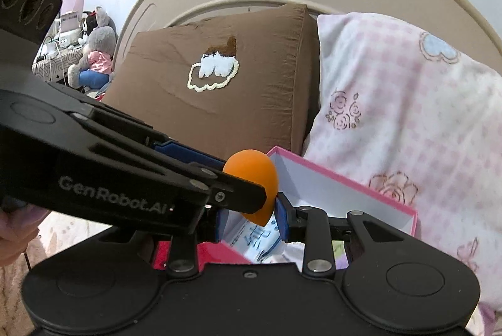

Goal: Organize objects
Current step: 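Lift the sponge with the left gripper and carry it over the pink box, then lower the sponge into the pink box and open the left gripper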

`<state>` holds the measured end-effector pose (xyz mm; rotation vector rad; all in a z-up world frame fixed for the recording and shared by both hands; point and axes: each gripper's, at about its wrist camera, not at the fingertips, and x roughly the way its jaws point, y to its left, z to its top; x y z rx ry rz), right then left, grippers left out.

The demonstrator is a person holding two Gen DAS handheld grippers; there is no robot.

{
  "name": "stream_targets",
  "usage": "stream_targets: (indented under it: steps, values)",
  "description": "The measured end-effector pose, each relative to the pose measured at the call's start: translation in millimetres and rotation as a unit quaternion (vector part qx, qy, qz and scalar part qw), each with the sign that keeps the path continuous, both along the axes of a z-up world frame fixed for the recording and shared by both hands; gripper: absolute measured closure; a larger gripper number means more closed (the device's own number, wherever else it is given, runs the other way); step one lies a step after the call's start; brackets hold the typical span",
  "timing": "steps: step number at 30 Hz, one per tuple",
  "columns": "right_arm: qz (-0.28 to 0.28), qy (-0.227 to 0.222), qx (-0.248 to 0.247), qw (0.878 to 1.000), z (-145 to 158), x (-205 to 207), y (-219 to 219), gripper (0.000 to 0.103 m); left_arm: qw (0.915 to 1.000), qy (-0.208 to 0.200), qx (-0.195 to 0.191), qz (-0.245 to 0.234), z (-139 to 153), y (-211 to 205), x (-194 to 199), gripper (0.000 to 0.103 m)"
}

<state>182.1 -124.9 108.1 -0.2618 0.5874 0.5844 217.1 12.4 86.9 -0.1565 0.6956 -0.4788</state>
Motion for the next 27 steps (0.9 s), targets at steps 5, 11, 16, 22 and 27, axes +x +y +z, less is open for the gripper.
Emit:
stream_targets:
  steps: [5, 11, 16, 22, 27]
  values:
    - [-0.019, 0.050, 0.020, 0.998, -11.6, 43.5, -12.1, 0.067, 0.9989, 0.032, -0.033, 0.004, -23.6, -5.9, 41.5, 0.069]
    - [-0.068, 0.088, 0.061, 0.992, -50.8, 61.1, -25.1, 0.067, 0.9973, 0.064, -0.036, -0.004, -72.7, -14.6, 61.1, 0.068]
    - [-0.077, 0.131, 0.055, 0.987, -92.6, 78.8, -28.6, 0.067, 0.9949, 0.094, -0.036, -0.006, -115.3, -19.2, 78.9, 0.068]
    - [-0.087, 0.165, 0.046, 0.981, -124.1, 97.2, -30.2, 0.067, 0.9926, 0.109, -0.053, -0.006, -147.2, -20.5, 93.4, 0.067]
    - [-0.100, 0.167, 0.031, 0.980, -136.5, 107.2, -29.4, 0.067, 0.9921, 0.101, -0.075, -0.002, -165.6, -21.8, 96.7, 0.068]
